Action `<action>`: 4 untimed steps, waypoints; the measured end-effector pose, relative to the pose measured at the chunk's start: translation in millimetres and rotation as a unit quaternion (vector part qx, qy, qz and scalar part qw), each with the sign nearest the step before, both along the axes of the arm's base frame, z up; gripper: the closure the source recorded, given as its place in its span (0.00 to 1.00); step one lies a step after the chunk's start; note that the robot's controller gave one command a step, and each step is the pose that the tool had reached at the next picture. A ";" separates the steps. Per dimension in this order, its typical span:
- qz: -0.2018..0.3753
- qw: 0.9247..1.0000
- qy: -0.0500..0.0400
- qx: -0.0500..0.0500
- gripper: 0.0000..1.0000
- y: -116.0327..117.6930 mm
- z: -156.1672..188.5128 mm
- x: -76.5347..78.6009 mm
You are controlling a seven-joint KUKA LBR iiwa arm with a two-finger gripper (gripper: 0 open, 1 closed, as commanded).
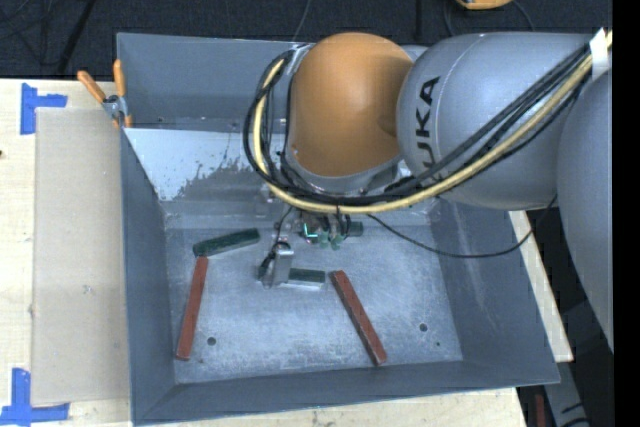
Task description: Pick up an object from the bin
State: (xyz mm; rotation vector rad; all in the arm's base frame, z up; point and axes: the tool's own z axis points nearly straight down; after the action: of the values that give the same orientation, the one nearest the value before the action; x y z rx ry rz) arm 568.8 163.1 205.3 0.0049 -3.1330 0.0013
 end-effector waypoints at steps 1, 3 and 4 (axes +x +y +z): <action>-0.058 0.998 0.001 -0.002 0.00 -88.0 -124.9 -28.0; -0.058 0.998 -0.004 0.001 0.00 -85.1 -120.3 -25.5; -0.016 1.000 -0.005 0.000 0.00 -89.1 -136.2 -3.0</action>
Offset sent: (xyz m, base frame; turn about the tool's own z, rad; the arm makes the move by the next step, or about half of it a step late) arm -0.0252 -0.0849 -0.1194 0.1108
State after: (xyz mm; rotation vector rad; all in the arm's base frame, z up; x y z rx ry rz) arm 565.8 74.1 69.1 -0.0449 -3.1423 0.0006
